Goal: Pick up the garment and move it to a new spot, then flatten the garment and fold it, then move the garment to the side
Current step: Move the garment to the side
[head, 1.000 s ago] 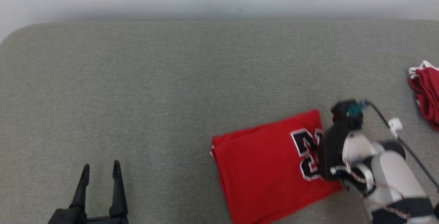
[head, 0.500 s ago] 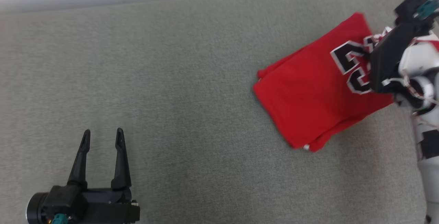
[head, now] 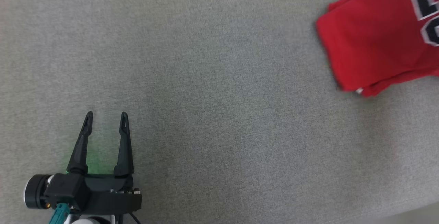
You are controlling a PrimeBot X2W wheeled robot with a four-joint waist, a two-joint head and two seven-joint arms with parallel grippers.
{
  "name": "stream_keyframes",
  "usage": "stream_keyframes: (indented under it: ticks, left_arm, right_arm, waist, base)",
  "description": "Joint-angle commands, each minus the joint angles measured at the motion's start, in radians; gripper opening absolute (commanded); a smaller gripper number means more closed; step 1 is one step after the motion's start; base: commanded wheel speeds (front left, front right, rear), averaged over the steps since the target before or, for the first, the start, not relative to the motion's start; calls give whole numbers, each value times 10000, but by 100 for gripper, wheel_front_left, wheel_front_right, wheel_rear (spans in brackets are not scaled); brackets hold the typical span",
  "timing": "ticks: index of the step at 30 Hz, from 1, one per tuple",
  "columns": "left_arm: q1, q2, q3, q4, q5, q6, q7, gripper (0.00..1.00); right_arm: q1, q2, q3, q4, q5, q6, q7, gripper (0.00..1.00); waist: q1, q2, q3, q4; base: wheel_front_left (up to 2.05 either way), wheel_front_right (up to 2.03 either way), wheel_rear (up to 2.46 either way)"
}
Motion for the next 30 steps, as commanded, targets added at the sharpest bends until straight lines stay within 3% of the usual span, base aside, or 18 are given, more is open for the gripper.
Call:
stream_keyframes:
  ticks: [1, 10, 19, 20, 21, 25, 30]
  left_arm:
    - [-207, 90, -2, -34, 108, -59, -21, 100]
    - [-711, 325, -289, -267, 366, -148, -21, 100]
    - [-739, 594, -424, -667, 413, -197, -15, 100]
    - [-719, 603, -447, -674, 423, -199, -11, 100]
    - [-711, 611, -466, -673, 431, -202, -11, 100]
    - [-727, 609, -539, -664, 468, -176, -11, 100]
    - [-686, 508, -563, -623, 358, -183, -14, 100]
  right_arm:
    - [-89, -140, -319, -78, -224, -23, 4, 0]
    - [-315, -399, -1909, 264, -1724, -23, -1230, 0]
    - [41, -1012, -2696, 1077, -3257, -23, -3026, 0]
    - [76, -1009, -2751, 1142, -3384, -23, -3261, 68]
    - [42, -1059, -2819, 1196, -3527, -23, -3585, 100]
    - [-115, -950, -2843, 1479, -4050, -23, -4889, 100]
    - [-67, -332, -2507, 1609, -4231, -23, -6119, 100]
  waist:
    - [-2, -2, 468, -176]
    - [-2, -2, 1332, 74]
    - [-2, -2, 1848, 412]
    - [-2, -2, 1860, 423]
    - [-2, -2, 1868, 434]
    - [-2, -2, 1741, 415]
    - [-2, -2, 1221, 330]
  base:
    - [0, 0, 0]
    - [0, 0, 0]
    - [0, 0, 0]
    - [0, 0, 0]
    - [0, 0, 0]
    - [0, 0, 0]
    - [0, 0, 0]
